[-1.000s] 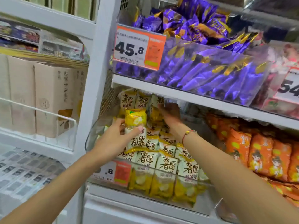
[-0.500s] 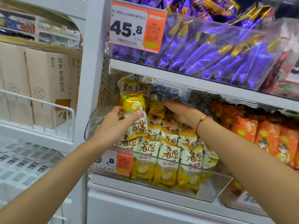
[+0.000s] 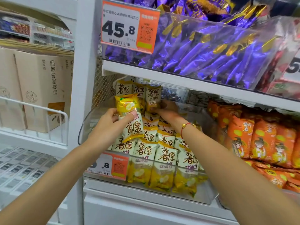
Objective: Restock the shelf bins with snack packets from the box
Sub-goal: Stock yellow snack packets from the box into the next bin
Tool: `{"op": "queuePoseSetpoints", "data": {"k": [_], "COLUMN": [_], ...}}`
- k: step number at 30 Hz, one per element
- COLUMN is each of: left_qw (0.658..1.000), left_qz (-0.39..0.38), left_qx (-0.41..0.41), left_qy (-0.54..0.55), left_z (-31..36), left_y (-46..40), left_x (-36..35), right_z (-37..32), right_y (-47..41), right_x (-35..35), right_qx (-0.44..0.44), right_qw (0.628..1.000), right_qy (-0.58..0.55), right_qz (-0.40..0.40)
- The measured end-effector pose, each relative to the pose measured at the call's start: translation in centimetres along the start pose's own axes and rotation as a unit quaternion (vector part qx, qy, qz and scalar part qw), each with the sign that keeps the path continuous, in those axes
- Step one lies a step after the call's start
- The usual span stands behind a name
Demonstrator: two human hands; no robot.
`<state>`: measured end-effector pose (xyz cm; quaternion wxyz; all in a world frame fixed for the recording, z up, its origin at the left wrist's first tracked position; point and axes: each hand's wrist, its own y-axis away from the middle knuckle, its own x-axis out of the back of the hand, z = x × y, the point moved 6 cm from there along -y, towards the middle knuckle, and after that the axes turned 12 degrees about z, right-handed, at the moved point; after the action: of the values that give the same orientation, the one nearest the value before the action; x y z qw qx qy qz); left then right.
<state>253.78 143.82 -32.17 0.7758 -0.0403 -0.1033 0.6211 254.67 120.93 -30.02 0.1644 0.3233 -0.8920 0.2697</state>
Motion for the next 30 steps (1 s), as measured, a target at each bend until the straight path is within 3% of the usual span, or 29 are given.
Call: {"op": "queuePoseSetpoints", "data": {"k": [7, 11, 15, 17, 20, 23, 26, 30], "left_qw": [1.0, 1.0, 1.0, 1.0, 0.996, 0.984, 0.978, 0.984], "left_qz": [0.004, 0.006, 0.002, -0.009, 0.002, 0.024, 0.031, 0.048], "left_qx": [0.004, 0.012, 0.01, 0.014, 0.03, 0.018, -0.042, -0.085], "left_qy": [-0.007, -0.009, -0.002, 0.023, 0.082, 0.173, 0.2, 0.152], "left_z": [0.2, 0.2, 0.5, 0.9, 1.3, 1.8, 2.9, 3.3], "left_y": [0.4, 0.4, 0.6, 0.9, 1.0, 1.3, 2.5, 3.0], "left_x": [0.2, 0.3, 0.4, 0.4, 0.9, 1.3, 0.6, -0.1], "right_z": [0.6, 1.0, 1.2, 0.1, -3.2, -5.0, -4.7, -4.4], "right_y": [-0.7, -0.9, -0.6, 0.4, 4.5, 9.8, 13.1, 14.1], "right_x": [-0.3, -1.0, -1.0, 0.2, 2.7, 3.0, 2.4, 3.7], "right_qx": [-0.012, 0.027, 0.004, 0.014, 0.051, -0.028, -0.127, -0.223], "right_qw": [1.0, 0.997, 0.992, 0.987, 0.994, 0.99, 0.941, 0.877], "right_qy": [-0.015, 0.057, 0.123, 0.153, 0.027, -0.128, -0.243, -0.391], "right_qz": [0.008, 0.052, 0.022, 0.045, 0.088, -0.059, -0.2, -0.165]}}
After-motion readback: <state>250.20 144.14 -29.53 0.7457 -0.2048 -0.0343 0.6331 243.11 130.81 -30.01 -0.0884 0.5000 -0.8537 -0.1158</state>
